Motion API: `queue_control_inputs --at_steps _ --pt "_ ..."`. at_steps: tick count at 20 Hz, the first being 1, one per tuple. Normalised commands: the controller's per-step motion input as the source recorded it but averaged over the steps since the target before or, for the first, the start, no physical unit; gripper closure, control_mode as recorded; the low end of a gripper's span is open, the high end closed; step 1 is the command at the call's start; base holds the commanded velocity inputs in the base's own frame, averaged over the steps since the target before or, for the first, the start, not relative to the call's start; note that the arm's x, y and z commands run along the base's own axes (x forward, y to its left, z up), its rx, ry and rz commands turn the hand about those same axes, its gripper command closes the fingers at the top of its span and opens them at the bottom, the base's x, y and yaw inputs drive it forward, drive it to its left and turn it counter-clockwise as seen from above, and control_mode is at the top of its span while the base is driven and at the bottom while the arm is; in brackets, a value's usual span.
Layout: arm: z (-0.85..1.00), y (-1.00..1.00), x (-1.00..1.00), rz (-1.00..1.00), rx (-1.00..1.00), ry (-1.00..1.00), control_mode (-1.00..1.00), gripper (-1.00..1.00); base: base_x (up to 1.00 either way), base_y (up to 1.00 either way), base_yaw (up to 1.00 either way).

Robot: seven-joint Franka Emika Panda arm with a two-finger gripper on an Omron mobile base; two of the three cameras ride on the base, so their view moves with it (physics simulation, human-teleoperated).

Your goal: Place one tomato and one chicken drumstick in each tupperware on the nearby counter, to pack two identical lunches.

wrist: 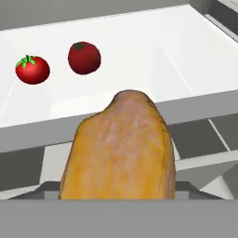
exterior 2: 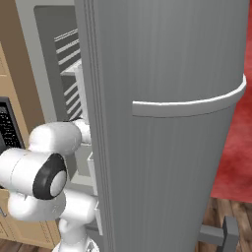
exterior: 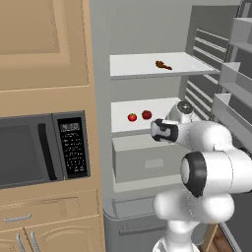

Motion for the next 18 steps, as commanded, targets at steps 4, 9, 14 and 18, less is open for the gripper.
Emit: queue_control_inputs --at_steps 4,9,14,18 --pt "0.88 0.16 -1.0 0.0 0.0 -0.02 -1.0 1.0 0.0 0.0 0.0" --pt "0.85 0.24 -1.0 0.03 0.0 0.0 -1.0 1.0 0.0 0.0 0.0" --pt "0.8 0.19 -1.0 0.08 0.0 -0.01 -1.0 1.0 0.0 0.0 0.0" --pt "0.61 0.08 -1.0 0.09 0.0 -0.03 -1.0 1.0 0.0 0.0 0.0"
